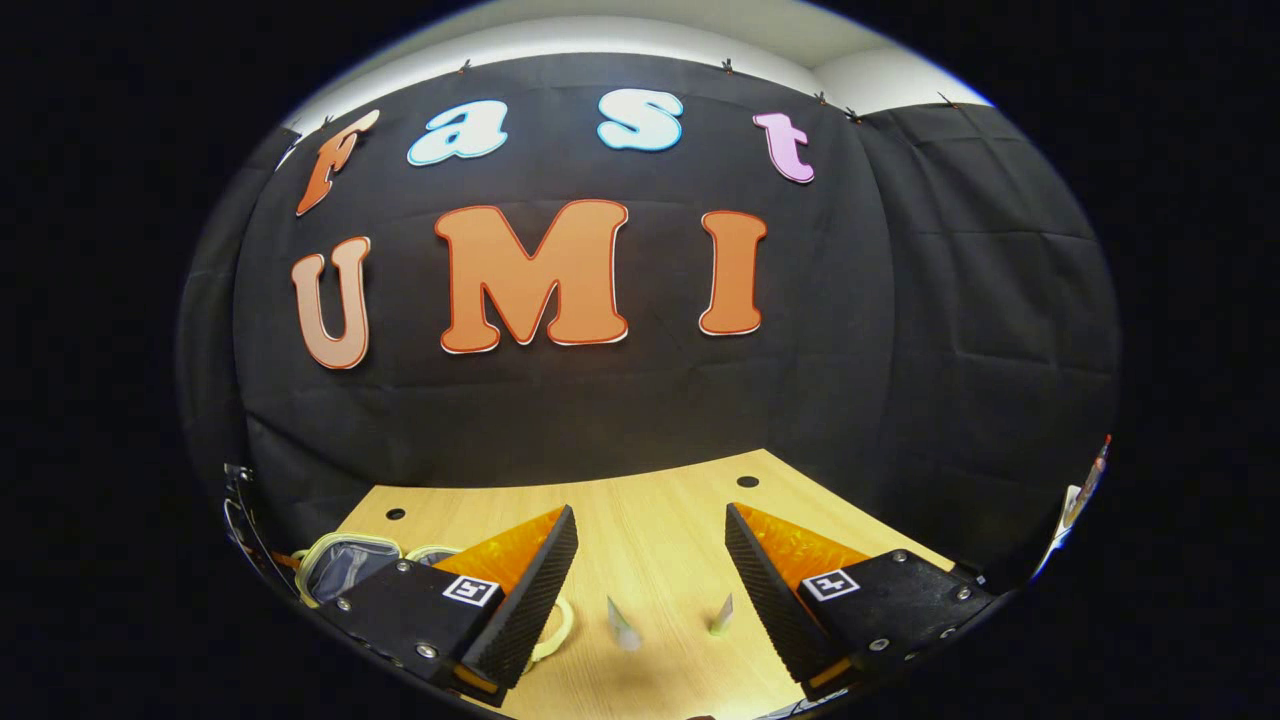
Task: First open the suitcase, pack the skin care products into it, and then close the suitcase.
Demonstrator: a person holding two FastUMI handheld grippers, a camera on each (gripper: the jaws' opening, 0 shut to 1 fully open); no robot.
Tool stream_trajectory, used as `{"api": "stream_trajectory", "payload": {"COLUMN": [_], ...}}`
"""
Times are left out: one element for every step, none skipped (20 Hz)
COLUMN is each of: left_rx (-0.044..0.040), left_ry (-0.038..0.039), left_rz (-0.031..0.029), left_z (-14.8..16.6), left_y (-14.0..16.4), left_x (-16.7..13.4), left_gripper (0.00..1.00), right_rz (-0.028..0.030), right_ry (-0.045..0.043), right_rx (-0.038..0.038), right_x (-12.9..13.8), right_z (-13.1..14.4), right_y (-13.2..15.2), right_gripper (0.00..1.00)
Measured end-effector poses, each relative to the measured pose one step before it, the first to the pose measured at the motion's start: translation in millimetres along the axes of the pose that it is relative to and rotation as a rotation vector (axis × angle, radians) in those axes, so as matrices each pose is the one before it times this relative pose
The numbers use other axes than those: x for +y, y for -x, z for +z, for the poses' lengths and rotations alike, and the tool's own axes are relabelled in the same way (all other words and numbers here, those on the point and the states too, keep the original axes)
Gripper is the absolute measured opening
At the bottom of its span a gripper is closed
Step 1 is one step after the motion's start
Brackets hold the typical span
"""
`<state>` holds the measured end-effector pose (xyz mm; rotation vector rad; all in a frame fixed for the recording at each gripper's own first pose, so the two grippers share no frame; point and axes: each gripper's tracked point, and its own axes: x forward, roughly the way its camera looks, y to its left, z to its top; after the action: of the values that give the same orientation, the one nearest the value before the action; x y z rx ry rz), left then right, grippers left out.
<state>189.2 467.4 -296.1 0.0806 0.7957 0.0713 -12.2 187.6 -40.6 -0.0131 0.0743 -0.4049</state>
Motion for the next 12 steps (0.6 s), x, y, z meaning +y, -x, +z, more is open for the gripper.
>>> {"api": "stream_trajectory", "payload": {"left_rx": [-0.03514,-0.0355,-0.04507,-0.04782,-0.04977,-0.05388,-0.0479,-0.05108,-0.04439,-0.04083,-0.03831,-0.03468], "left_ry": [-0.01114,-0.00963,-0.01187,-0.01646,-0.02283,-0.02445,-0.02297,-0.01438,-0.00588,0.00642,0.01185,0.01194], "left_rz": [0.00968,0.0009,0.00802,0.01337,0.00986,0.00743,0.00504,0.00136,-0.01033,-0.01383,-0.01269,-0.01043], "left_z": [11.48,11.85,15.42,16.55,18.83,17.85,20.53,14.72,20.45,17.36,16.57,13.86], "left_y": [11.28,11.24,11.2,13.75,13.98,15.55,12.66,14.17,11.97,11.87,12.17,10.43], "left_x": [-3.72,-5.53,-7.22,-7.39,-8.67,-10.7,-11.68,-14.52,-16.55,-17.94,-21.7,-21.33], "left_gripper": [0.85,0.96,0.98,0.98,0.98,0.98,0.98,0.98,0.97,0.96,0.96,0.96], "right_rz": [0.00274,0.00554,0.00708,0.00497,0.00846,0.00805,0.00874,0.00937,0.01229,0.01402,0.01207,0.01227], "right_ry": [0.00338,0.00409,0.00509,0.00353,0.00223,0.00134,0.00132,0.00086,0.00257,0.00709,0.0118,0.01482], "right_rx": [-0.0021,0.00372,0.00402,0.00077,0.00032,-0.00061,-0.00058,-0.00106,-0.00309,-0.00434,-0.00542,-0.00318], "right_x": [-2.77,-3.44,-2.92,-4.07,-3.92,-4.0,-4.11,-4.25,-3.81,-3.71,-5.16,-6.46], "right_z": [0.16,-2.12,-0.72,0.2,0.96,0.62,1.7,1.25,1.49,1.7,1.42,0.04], "right_y": [-1.44,-1.83,-2.29,-2.47,-2.73,-2.83,-3.06,-3.13,-2.71,-3.1,-3.52,-3.63], "right_gripper": [0.95,0.94,0.95,0.95,0.94,0.95,0.94,0.94,0.94,0.94,0.94,0.94]}}
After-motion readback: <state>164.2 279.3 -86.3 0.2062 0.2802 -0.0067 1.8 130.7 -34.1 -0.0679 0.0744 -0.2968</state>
